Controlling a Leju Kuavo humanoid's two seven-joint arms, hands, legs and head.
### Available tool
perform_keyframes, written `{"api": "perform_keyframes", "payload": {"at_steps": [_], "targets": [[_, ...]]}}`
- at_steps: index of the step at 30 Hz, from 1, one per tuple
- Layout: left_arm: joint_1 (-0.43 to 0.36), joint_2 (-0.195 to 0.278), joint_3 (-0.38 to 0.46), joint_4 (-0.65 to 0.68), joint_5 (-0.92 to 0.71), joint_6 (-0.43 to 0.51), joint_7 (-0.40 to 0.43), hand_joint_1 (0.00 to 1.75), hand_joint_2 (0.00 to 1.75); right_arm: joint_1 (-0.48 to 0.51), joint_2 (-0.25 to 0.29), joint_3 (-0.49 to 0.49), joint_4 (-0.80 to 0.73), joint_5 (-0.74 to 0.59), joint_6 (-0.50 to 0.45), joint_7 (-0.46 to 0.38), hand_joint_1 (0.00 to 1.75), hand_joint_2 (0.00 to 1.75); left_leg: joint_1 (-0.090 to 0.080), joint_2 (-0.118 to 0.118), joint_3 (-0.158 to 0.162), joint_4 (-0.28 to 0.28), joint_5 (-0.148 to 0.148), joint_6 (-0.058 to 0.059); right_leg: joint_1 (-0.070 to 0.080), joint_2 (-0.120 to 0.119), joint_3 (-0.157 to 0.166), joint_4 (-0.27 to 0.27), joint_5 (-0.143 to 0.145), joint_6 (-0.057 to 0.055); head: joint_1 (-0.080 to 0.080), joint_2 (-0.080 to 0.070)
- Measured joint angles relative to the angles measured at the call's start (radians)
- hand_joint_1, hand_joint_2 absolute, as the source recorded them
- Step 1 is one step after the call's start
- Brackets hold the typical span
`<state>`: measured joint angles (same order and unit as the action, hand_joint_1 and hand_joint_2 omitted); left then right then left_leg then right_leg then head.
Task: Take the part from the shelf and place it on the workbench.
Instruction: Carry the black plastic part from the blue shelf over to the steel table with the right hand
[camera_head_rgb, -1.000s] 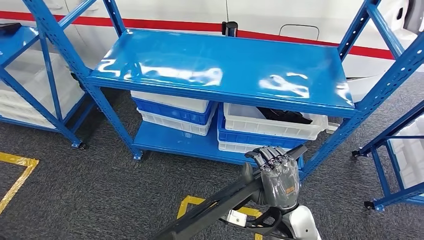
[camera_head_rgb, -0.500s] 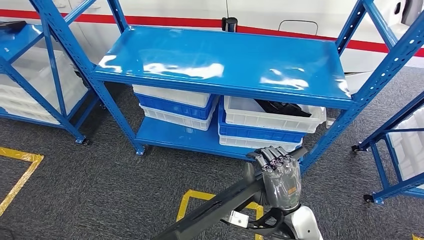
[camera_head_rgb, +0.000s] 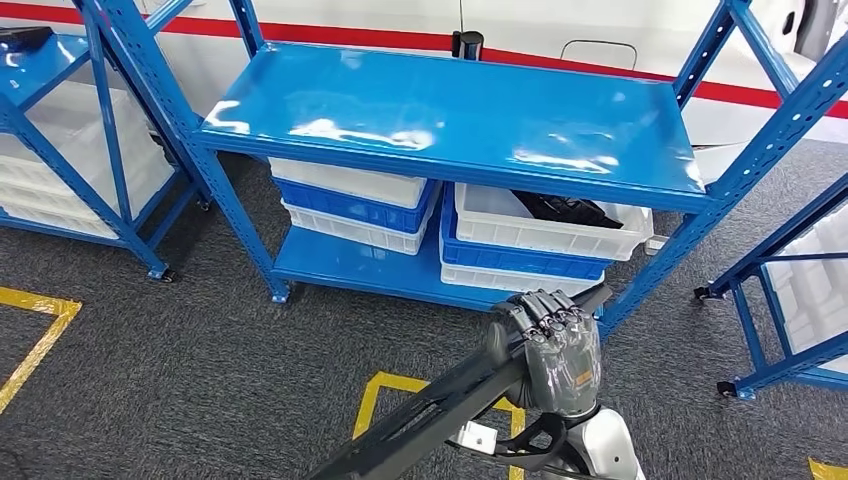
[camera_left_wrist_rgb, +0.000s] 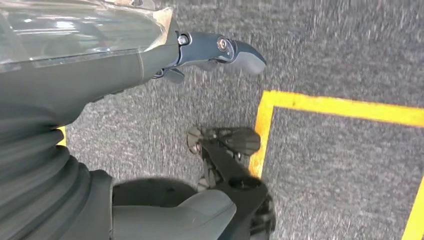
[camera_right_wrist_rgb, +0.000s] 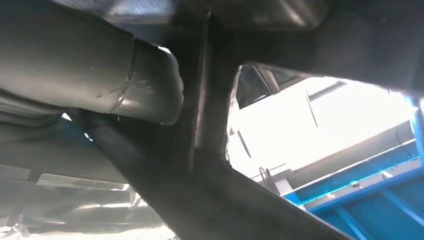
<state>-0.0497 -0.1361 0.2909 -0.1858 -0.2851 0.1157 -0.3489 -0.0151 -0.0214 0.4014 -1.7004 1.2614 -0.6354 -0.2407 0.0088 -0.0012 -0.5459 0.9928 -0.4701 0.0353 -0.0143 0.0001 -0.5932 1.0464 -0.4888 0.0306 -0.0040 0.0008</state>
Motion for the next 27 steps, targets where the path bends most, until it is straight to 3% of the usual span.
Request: {"api": "perform_keyframes", "payload": {"at_steps": [3, 4, 5, 6, 8, 10, 13, 15, 17, 19, 21, 22, 25, 27], "targets": [[-0.002, 0.001, 0.0, 0.0, -0.002, -0.001, 0.001, 0.0, 1.75, 0.006, -0.003, -0.006, -0.006, -0.004, 0.0, 0.003, 1.75, 0.0, -0.003, 0.006, -0.02, -0.002, 0.015, 0.016, -0.001, 0.0, -0.081, 0.196, -0.1, -0.011, 0.004, 0.0], [-0.001, 0.001, 0.001, 0.0, -0.002, -0.001, 0.002, 0.0, 1.75, 0.011, -0.005, -0.008, -0.008, -0.005, 0.0, 0.004, 1.75, 0.0, -0.005, 0.007, -0.026, -0.001, 0.02, 0.018, -0.001, 0.0, -0.096, 0.243, -0.118, -0.008, 0.004, 0.0], [-0.001, 0.001, 0.001, 0.0, -0.002, -0.002, 0.003, 0.0, 1.75, 0.016, -0.006, -0.01, -0.011, -0.007, 0.0, 0.006, 1.75, 0.0, -0.006, 0.008, -0.031, -0.001, 0.024, 0.018, -0.001, 0.0, -0.091, 0.251, -0.12, -0.002, 0.004, 0.0], [0.0, 0.001, 0.001, 0.0, -0.002, -0.002, 0.004, 0.0, 1.75, 0.021, -0.008, -0.012, -0.013, -0.008, 0.0, 0.008, 1.75, 0.0, -0.007, 0.008, -0.035, -0.001, 0.028, 0.016, -0.001, 0.0, -0.063, 0.215, -0.107, 0.005, 0.004, 0.0], [0.0, 0.0, 0.001, 0.0, -0.003, -0.002, 0.004, 0.0, 1.75, 0.026, -0.009, -0.016, -0.02, -0.01, 0.0, 0.009, 1.75, 0.0, -0.01, 0.008, -0.04, 0.001, 0.034, 0.011, 0.001, 0.0, 0.032, 0.061, -0.062, 0.012, 0.004, 0.0], [-0.001, -0.001, 0.001, 0.0, -0.003, -0.003, 0.004, 0.0, 1.75, 0.027, -0.01, -0.019, -0.027, -0.011, 0.0, 0.009, 1.75, 0.0, -0.014, 0.009, -0.044, 0.005, 0.038, 0.004, 0.005, 0.0, 0.089, -0.049, -0.033, 0.006, 0.003, 0.0], [-0.002, -0.001, 0.001, 0.0, -0.003, -0.003, 0.004, 0.0, 1.75, 0.031, -0.011, -0.023, -0.033, -0.012, 0.0, 0.009, 1.75, 0.0, -0.014, 0.01, -0.047, 0.006, 0.046, -0.009, 0.012, 0.001, 0.089, -0.064, -0.023, -0.009, 0.002, 0.0], [-0.001, 0.001, 0.001, 0.0, -0.003, -0.003, 0.004, 0.0, 1.75, 0.032, -0.012, -0.023, -0.035, -0.011, 0.0, 0.009, 1.75, 0.0, -0.011, 0.007, -0.055, 0.018, 0.034, -0.018, 0.002, 0.0, 0.09, -0.067, -0.014, -0.022, 0.002, 0.0], [-0.001, 0.002, 0.002, 0.0, -0.003, -0.003, 0.004, 0.0, 1.75, 0.033, -0.011, -0.023, -0.037, -0.011, 0.0, 0.009, 1.75, 0.0, -0.006, 0.003, -0.086, 0.093, -0.027, -0.031, -0.008, -0.002, 0.086, -0.069, -0.002, -0.037, -0.002, 0.0], [-0.001, 0.001, 0.002, 0.0, -0.003, -0.003, 0.004, 0.0, 1.75, 0.035, -0.011, -0.024, -0.039, -0.011, 0.0, 0.009, 1.75, 0.0, 0.0, 0.001, -0.138, 0.23, -0.107, -0.044, -0.007, -0.003, 0.075, -0.067, 0.006, -0.042, -0.006, 0.0], [0.0, 0.001, 0.004, 0.0, -0.003, -0.003, 0.004, 0.0, 1.75, 0.037, -0.011, -0.024, -0.039, -0.011, 0.0, 0.009, 1.75, 0.0, 0.005, 0.001, -0.156, 0.306, -0.133, -0.051, -0.007, -0.004, 0.064, -0.064, 0.013, -0.041, -0.006, 0.0], [0.0, 0.002, 0.004, 0.0, -0.003, -0.003, 0.004, 0.0, 1.75, 0.039, -0.011, -0.024, -0.039, -0.011, 0.0, 0.009, 1.75, 0.0, 0.008, 0.002, -0.135, 0.282, -0.117, -0.052, -0.007, -0.004, 0.061, -0.063, 0.015, -0.039, -0.006, 0.0], [-0.002, 0.003, 0.006, 0.0, -0.003, -0.003, 0.004, 0.0, 1.75, 0.04, -0.011, -0.024, -0.04, -0.011, 0.0, 0.009, 1.75, 0.0, 0.012, 0.0, -0.01, 0.075, -0.038, -0.048, -0.005, -0.002, 0.056, -0.058, 0.02, -0.032, -0.006, 0.0], [-0.003, 0.003, 0.006, 0.0, -0.003, -0.003, 0.004, 0.0, 1.75, 0.039, -0.011, -0.024, -0.041, -0.011, 0.0, 0.009, 1.75, 0.0, 0.008, -0.003, 0.022, 0.008, -0.023, -0.039, 0.0, -0.002, 0.048, -0.056, 0.026, -0.022, -0.005, 0.0]]}}
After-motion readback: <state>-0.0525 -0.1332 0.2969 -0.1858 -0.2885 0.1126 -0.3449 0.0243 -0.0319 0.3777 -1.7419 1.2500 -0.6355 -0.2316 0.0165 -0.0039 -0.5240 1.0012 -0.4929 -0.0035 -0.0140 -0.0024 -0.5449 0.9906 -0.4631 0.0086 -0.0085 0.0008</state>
